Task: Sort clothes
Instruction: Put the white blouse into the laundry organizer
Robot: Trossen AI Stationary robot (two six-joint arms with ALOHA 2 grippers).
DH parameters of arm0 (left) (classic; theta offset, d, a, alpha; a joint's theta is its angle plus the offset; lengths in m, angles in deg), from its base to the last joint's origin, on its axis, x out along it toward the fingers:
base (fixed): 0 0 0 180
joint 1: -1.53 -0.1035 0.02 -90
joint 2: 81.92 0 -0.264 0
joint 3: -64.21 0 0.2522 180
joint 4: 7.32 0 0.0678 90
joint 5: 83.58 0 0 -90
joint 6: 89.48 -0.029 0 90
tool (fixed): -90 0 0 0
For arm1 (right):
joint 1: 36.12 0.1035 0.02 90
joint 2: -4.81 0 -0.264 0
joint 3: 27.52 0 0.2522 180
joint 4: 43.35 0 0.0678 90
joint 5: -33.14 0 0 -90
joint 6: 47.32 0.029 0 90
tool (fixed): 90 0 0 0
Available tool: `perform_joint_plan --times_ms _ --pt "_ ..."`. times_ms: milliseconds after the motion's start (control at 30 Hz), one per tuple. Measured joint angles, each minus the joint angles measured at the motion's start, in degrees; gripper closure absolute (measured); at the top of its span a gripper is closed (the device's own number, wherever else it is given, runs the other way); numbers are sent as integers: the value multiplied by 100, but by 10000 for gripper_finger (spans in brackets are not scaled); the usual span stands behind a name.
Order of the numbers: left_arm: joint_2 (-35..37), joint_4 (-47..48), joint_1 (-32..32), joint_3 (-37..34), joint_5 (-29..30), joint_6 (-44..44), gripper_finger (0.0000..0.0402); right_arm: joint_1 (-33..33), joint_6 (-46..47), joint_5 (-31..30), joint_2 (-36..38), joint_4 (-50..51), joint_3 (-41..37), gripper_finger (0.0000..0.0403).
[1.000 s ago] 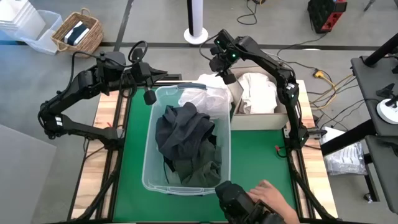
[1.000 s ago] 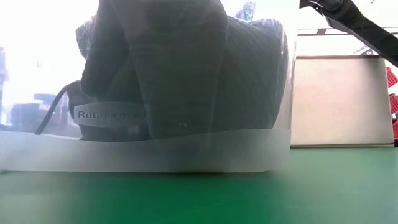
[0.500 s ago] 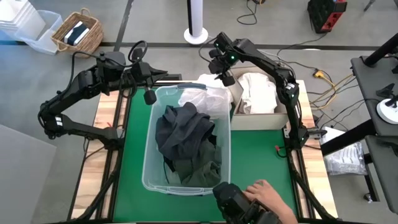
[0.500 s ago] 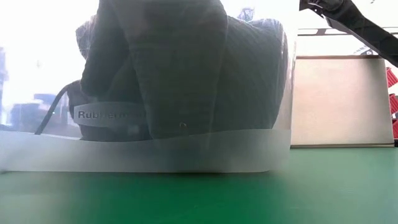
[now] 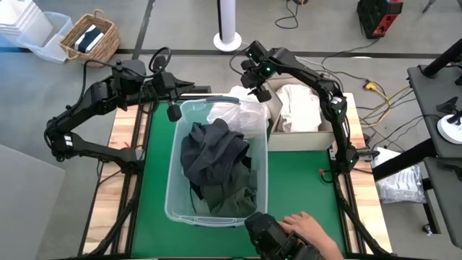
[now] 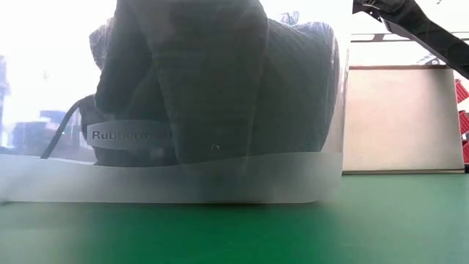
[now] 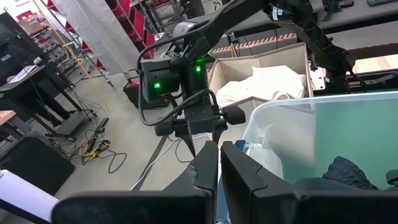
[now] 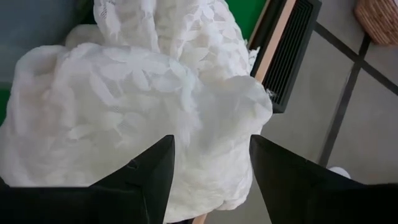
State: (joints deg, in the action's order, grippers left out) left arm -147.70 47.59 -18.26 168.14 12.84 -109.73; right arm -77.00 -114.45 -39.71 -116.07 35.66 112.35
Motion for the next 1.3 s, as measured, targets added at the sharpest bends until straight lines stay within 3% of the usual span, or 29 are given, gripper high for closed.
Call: perform_joint_plan --times_ms 1300 --pt "0 0 -2 0 2 22 401 -238 -254 540 28 431 -3 213"
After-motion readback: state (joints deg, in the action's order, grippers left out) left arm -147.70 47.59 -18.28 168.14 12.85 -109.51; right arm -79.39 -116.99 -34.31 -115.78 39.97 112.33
